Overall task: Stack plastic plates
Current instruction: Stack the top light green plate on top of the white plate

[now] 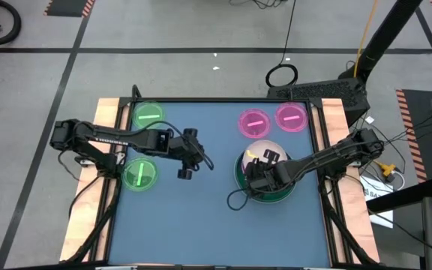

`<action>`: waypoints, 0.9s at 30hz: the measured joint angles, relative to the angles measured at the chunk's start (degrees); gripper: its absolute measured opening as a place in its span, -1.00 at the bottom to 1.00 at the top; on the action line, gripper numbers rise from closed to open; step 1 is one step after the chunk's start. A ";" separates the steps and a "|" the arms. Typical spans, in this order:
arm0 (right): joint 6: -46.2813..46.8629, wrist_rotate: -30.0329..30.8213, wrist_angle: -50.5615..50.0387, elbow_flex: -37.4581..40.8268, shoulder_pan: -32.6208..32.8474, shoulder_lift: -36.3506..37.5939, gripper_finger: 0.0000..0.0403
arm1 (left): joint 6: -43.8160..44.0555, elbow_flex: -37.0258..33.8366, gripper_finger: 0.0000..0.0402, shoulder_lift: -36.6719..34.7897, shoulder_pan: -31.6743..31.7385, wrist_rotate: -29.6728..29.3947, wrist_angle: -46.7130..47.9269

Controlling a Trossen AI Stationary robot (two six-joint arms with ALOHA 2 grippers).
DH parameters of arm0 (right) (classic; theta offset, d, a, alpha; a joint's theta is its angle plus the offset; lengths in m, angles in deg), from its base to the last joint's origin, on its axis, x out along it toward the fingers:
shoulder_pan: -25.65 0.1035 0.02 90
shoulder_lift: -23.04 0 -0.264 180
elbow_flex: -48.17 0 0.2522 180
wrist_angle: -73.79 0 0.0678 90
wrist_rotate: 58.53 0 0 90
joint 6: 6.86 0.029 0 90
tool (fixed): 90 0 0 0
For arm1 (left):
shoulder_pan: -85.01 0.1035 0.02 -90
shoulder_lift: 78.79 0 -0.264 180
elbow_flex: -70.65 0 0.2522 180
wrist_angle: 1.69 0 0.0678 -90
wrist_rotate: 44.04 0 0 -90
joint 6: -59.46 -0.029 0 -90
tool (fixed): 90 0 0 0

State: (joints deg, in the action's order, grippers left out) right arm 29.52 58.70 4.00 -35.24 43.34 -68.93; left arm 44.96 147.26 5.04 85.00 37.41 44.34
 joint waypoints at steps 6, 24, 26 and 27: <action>-1.09 6.05 1.67 0.00 -1.15 -0.02 -0.67 | 3.10 0.00 -0.11 0.00 -0.12 0.02 2.05; -8.35 7.57 8.39 1.93 -3.23 -0.04 -0.80 | 2.72 0.00 -0.11 0.02 -0.12 0.04 4.06; -12.24 7.48 11.61 3.32 -3.23 -0.13 -0.82 | 2.16 0.00 -0.11 0.02 -0.13 0.04 4.92; -13.86 7.42 13.06 3.89 -3.21 -0.13 -0.83 | 1.90 0.00 -0.11 0.02 -0.13 0.07 5.14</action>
State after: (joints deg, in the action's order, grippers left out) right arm 15.66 66.12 17.06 -31.34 40.13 -69.06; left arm 46.87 147.26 5.07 84.87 37.47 49.47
